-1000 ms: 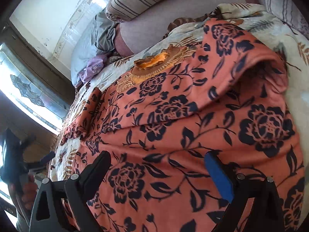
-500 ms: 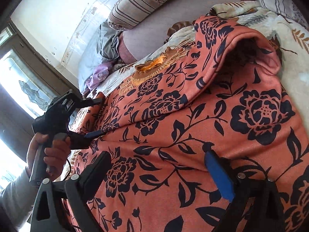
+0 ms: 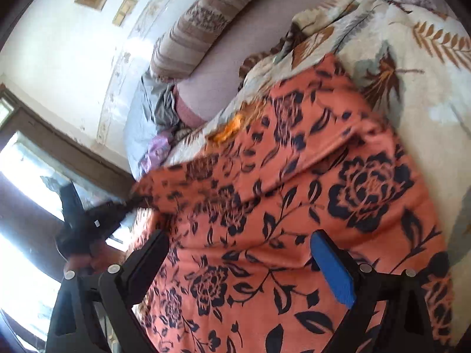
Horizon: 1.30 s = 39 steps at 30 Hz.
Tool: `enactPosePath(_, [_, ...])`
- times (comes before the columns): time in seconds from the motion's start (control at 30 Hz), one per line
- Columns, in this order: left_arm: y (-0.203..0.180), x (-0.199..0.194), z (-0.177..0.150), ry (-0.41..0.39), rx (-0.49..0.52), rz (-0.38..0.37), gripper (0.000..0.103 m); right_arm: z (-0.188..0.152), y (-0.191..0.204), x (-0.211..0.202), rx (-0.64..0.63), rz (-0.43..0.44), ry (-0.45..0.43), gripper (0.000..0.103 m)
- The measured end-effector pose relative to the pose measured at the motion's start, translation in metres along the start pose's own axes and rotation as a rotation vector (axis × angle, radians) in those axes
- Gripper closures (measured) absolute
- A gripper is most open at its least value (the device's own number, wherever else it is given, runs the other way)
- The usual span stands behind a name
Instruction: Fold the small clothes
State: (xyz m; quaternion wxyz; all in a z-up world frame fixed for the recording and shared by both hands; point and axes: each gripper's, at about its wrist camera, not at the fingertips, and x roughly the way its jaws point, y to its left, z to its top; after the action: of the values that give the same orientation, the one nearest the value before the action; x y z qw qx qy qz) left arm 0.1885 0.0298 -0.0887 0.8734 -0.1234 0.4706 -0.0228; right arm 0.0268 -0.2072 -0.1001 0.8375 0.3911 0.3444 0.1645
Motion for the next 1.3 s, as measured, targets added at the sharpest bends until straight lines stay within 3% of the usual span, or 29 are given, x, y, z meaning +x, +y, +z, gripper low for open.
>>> enactPosePath(0.1, [0.037,0.042,-0.012,0.122,-0.104,0.046,0.095,0.037,-0.004,-0.010,-0.003,-0.048,-0.025,0.004])
enactPosePath(0.2, [0.043,0.039,-0.009,0.097,-0.110,0.020,0.095,0.081,-0.014,-0.009,-0.025,-0.125,-0.033,0.004])
enactPosePath(0.3, [0.038,0.026,-0.006,0.053,-0.072,0.030,0.095,0.122,-0.039,0.020,0.029,-0.167,0.055,0.004])
enactPosePath(0.43, [0.041,0.043,-0.019,0.088,-0.077,0.039,0.095,0.158,-0.077,0.065,0.115,-0.209,0.143,0.007])
enactPosePath(0.53, [0.035,0.045,-0.020,0.081,-0.035,0.053,0.095,0.167,-0.083,0.091,0.121,-0.224,0.206,0.041])
enactPosePath(0.6, [0.037,0.046,-0.020,0.085,-0.037,0.045,0.095,0.169,-0.073,0.108,0.032,-0.278,0.268,0.047])
enactPosePath(0.63, [0.035,0.050,-0.018,0.084,-0.038,0.041,0.095,0.170,-0.066,0.113,-0.014,-0.317,0.284,0.061])
enactPosePath(0.67, [0.036,0.049,-0.017,0.083,-0.036,0.038,0.095,0.173,-0.062,0.113,-0.044,-0.345,0.287,0.092])
enactPosePath(0.7, [0.035,0.047,-0.017,0.079,-0.032,0.038,0.095,0.177,-0.053,0.108,-0.079,-0.362,0.256,0.094])
enactPosePath(0.8, [0.031,0.035,-0.019,0.027,0.002,0.062,0.095,0.173,-0.026,0.097,-0.216,-0.425,0.161,0.094])
enactPosePath(0.87, [0.033,0.042,-0.023,0.057,-0.005,0.075,0.095,0.159,-0.044,0.126,-0.243,-0.542,0.276,0.087])
enactPosePath(0.93, [0.034,0.044,-0.023,0.056,-0.010,0.076,0.094,0.163,-0.059,0.114,-0.134,-0.458,0.208,0.084])
enactPosePath(1.0, [0.032,0.043,-0.021,0.066,0.001,0.078,0.094,0.168,-0.063,0.090,-0.008,-0.409,0.143,0.069])
enactPosePath(1.07, [0.034,0.045,-0.020,0.076,0.002,0.071,0.094,0.166,-0.053,0.064,0.005,-0.362,0.065,0.033])
enactPosePath(1.13, [0.034,0.047,-0.019,0.078,-0.006,0.063,0.094,0.155,-0.042,0.051,-0.012,-0.322,0.081,0.030])
enactPosePath(1.23, [0.034,0.047,-0.020,0.074,0.008,0.071,0.093,0.131,-0.051,0.056,-0.014,-0.380,0.182,0.030])
enactPosePath(1.27, [0.033,0.047,-0.020,0.073,0.017,0.077,0.093,0.123,-0.060,0.063,-0.003,-0.383,0.227,0.032])
enactPosePath(1.3, [0.033,0.046,-0.020,0.072,0.026,0.081,0.093,0.116,-0.066,0.070,-0.003,-0.370,0.279,0.044])
